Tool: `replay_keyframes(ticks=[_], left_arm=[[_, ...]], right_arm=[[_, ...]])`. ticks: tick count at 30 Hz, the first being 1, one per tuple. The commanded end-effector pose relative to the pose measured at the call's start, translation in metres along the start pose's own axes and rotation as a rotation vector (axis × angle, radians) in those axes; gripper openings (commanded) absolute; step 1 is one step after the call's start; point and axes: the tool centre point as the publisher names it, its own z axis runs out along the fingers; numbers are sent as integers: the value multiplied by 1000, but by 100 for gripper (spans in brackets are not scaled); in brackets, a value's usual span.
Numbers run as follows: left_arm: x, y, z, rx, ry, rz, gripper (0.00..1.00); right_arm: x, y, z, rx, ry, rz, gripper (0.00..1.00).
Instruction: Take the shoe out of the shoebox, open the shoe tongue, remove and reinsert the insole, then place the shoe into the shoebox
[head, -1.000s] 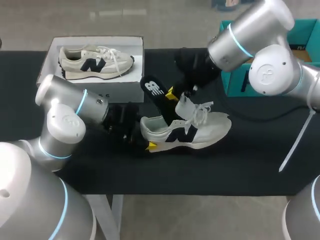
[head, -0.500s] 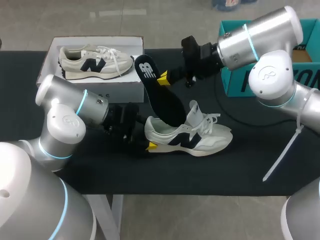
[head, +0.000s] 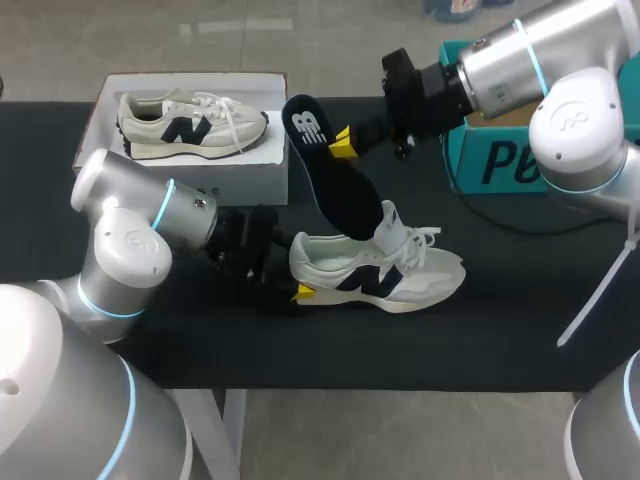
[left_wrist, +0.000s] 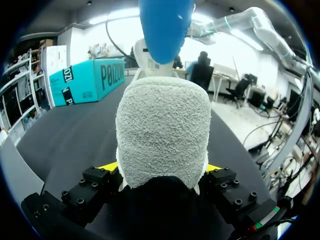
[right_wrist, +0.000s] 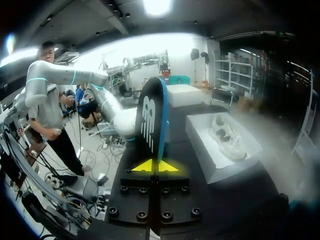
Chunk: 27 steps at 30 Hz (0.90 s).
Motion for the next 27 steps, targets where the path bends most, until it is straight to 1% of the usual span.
replay_keyframes(ticks=[1,4,5,8,11,13,16,17,18,27], left_arm=[[0,0,1,-1,-1,0,0],[0,0,1,-1,-1,0,0],[0,0,1,-1,-1,0,0],[0,0,1,-1,-1,0,0],[0,0,1,-1,-1,0,0],[0,0,1,-1,-1,0,0],[0,0,1,-1,-1,0,0],[0,0,1,-1,-1,0,0],[0,0,1,-1,-1,0,0],[0,0,1,-1,-1,0,0]], right_arm=[[-2,0,4,0,1,-1,0],[-2,0,4,0,1,-1,0],[2,6,-5,-4,-44,18,0],[10,25,-32,-71,-157,59,0],[19,47,-52,-136,-231,88,0],[27,59,-62,-167,-233,103,0],[43,70,-72,-170,-185,128,0],[48,72,-77,-160,-173,146,0],[51,76,-81,-176,-156,143,0],[51,76,-81,-176,-156,143,0]])
